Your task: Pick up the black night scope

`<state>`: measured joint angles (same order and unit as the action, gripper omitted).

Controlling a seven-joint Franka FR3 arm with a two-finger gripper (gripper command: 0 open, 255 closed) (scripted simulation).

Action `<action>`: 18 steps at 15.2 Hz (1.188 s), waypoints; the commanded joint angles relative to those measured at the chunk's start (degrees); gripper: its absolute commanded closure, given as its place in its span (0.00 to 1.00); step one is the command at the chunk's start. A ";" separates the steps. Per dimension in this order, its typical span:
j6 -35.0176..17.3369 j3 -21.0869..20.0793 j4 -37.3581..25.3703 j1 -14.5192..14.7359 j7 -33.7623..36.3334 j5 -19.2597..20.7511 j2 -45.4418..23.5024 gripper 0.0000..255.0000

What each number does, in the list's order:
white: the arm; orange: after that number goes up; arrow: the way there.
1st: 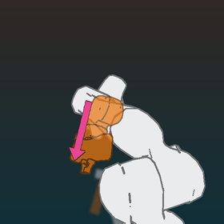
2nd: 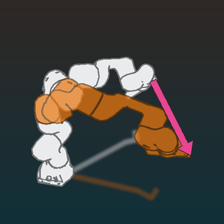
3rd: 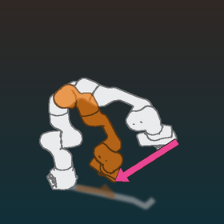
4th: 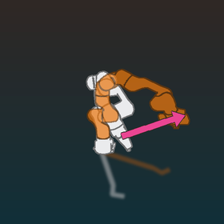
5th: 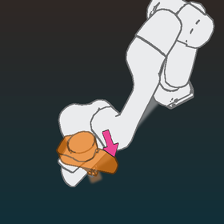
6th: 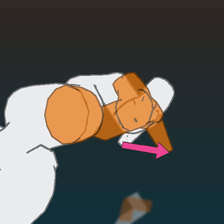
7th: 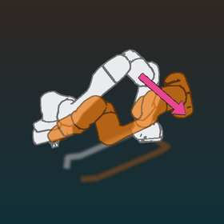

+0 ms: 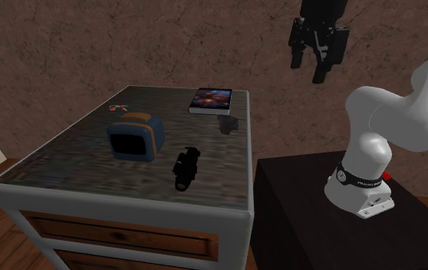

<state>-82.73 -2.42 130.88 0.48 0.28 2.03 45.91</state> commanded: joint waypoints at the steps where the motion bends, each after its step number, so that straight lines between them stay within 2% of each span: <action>1: 0.00 0.00 0.00 0.00 0.00 0.00 0.00 0.00; 6: -8.83 6.95 4.16 1.11 -11.40 2.94 -3.06 0.00; 11: -17.77 13.84 5.58 2.58 -22.73 4.57 -9.18 0.00; 18: -29.14 22.88 2.99 5.94 -39.58 2.75 -22.10 0.00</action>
<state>-110.45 19.15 134.74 5.85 -36.43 5.35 25.93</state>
